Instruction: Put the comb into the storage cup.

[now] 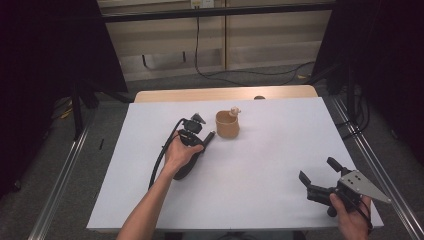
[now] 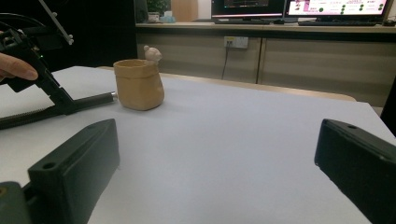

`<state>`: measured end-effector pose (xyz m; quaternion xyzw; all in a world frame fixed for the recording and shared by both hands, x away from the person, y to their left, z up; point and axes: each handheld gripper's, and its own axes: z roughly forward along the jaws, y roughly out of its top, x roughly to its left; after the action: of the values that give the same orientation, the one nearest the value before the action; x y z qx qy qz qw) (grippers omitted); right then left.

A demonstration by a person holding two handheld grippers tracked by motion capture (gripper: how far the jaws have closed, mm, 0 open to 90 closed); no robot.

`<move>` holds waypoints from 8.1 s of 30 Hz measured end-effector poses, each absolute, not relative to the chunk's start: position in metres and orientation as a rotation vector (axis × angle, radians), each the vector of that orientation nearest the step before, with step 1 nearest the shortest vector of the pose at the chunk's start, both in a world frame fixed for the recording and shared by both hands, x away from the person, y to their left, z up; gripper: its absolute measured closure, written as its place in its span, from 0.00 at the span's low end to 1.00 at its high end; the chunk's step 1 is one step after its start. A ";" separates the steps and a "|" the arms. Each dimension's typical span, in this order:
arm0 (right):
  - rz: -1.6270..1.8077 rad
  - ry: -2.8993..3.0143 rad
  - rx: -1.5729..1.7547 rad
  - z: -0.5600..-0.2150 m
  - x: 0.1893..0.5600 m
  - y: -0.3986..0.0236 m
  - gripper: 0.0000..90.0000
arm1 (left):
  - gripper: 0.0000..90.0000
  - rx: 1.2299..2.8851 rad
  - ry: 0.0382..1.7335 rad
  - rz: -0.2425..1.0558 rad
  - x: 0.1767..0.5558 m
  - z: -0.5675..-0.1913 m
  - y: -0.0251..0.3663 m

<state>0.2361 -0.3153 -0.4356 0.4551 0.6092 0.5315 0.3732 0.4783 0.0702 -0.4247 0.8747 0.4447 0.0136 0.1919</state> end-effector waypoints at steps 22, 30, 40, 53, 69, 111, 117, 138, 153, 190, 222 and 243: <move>1.365 1.562 1.162 -0.436 0.237 -0.315 0.00 | 0.81 2.309 1.144 0.123 0.478 -0.388 0.117; 1.361 1.562 1.163 -0.436 0.236 -0.314 0.00 | 0.81 2.292 1.030 0.174 0.469 -0.379 0.126; 1.365 1.561 1.162 -0.435 0.236 -0.315 0.00 | 0.81 2.225 0.963 0.206 0.454 -0.369 0.130; 1.370 1.566 1.155 -0.435 0.236 -0.314 0.00 | 0.81 2.184 0.860 0.208 0.433 -0.362 0.134; 1.385 1.569 1.167 -0.435 0.236 -0.314 0.00 | 0.81 2.147 0.762 0.094 0.410 -0.361 0.133; 1.488 1.955 0.973 -0.418 0.256 -0.264 0.01 | 0.81 2.297 0.417 0.004 0.363 -0.345 0.087; 1.489 2.044 0.949 -0.412 0.262 -0.255 0.00 | 0.81 2.332 0.371 -0.019 0.359 -0.349 0.078; 1.415 2.520 0.824 -0.397 0.283 -0.227 0.05 | 0.81 2.467 0.176 -0.059 0.347 -0.353 0.059; 1.322 2.688 0.737 -0.393 0.300 -0.202 0.04 | 0.81 2.589 0.129 -0.070 0.356 -0.357 0.051; 0.938 2.940 0.485 -0.379 0.348 -0.167 0.35 | 0.81 2.707 0.066 -0.061 0.365 -0.364 0.029; 0.844 2.993 0.282 -0.386 0.358 -0.149 0.74 | 0.81 2.729 0.050 -0.087 0.369 -0.371 0.029; 0.907 3.055 0.218 -0.391 0.360 -0.150 0.81 | 0.78 2.710 0.025 -0.122 0.373 -0.371 0.033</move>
<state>0.3604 -0.1502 -0.3905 0.0681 0.9561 0.2839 -0.0263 0.3734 0.0328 -0.3710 0.9761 0.0091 -0.0441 0.2126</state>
